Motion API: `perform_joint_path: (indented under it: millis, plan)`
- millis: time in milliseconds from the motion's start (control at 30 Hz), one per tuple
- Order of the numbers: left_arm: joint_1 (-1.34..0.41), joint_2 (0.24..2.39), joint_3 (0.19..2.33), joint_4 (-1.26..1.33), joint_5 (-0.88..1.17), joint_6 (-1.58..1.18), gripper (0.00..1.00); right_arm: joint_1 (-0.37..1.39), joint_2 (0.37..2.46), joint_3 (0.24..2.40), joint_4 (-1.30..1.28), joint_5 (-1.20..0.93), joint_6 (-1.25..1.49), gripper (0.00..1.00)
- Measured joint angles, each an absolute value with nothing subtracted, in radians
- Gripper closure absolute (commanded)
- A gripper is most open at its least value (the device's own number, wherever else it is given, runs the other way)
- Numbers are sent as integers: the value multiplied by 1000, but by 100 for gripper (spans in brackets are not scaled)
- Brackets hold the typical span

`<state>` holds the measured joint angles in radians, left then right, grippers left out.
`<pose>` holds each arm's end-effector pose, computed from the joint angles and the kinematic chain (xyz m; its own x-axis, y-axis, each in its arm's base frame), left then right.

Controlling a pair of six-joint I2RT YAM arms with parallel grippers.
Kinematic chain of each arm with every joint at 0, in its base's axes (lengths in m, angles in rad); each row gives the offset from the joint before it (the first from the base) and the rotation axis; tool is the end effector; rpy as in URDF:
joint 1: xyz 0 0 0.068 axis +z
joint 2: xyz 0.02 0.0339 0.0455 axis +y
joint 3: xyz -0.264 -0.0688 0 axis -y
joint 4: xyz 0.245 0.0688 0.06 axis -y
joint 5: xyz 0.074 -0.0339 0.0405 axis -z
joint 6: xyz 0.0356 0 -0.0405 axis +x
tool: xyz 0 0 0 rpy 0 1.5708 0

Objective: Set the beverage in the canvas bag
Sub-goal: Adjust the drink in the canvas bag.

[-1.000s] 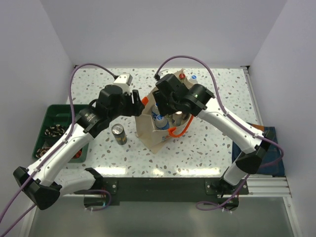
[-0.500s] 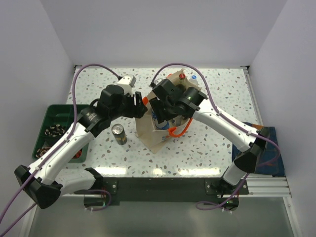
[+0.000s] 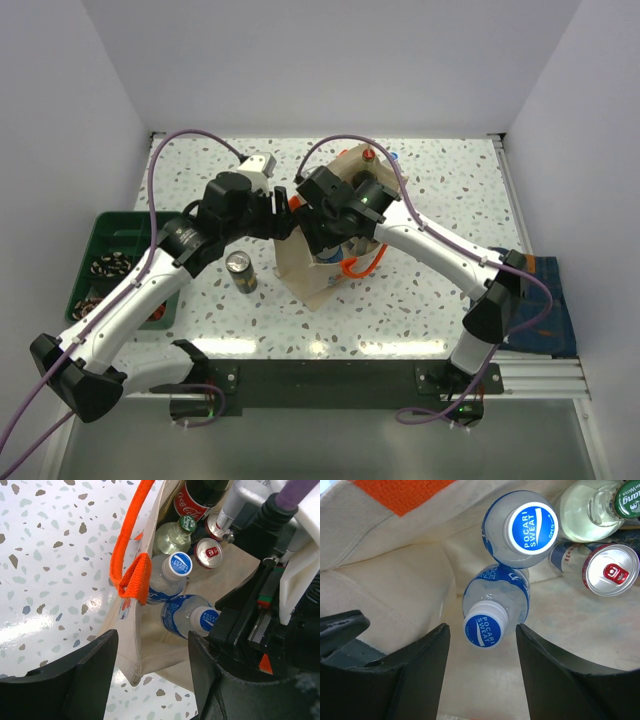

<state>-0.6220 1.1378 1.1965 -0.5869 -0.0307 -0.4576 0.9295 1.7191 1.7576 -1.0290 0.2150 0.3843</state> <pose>0.1997 -0.1418 0.3722 -0.6152 -0.1023 -0.7817 0.3222 0.8723 -0.3677 0.2221 0.2849 0.3530 -0.7311 -0.3670 -0.5752 -0.4733 0.8800 0.0401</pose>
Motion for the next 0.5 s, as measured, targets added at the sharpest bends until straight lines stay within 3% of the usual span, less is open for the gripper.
perform_joint_path:
  millis: [500]
  plan:
    - [-622, 1138, 1196, -593, -34, -452, 37, 930, 1728, 1757, -1033, 282, 394, 67]
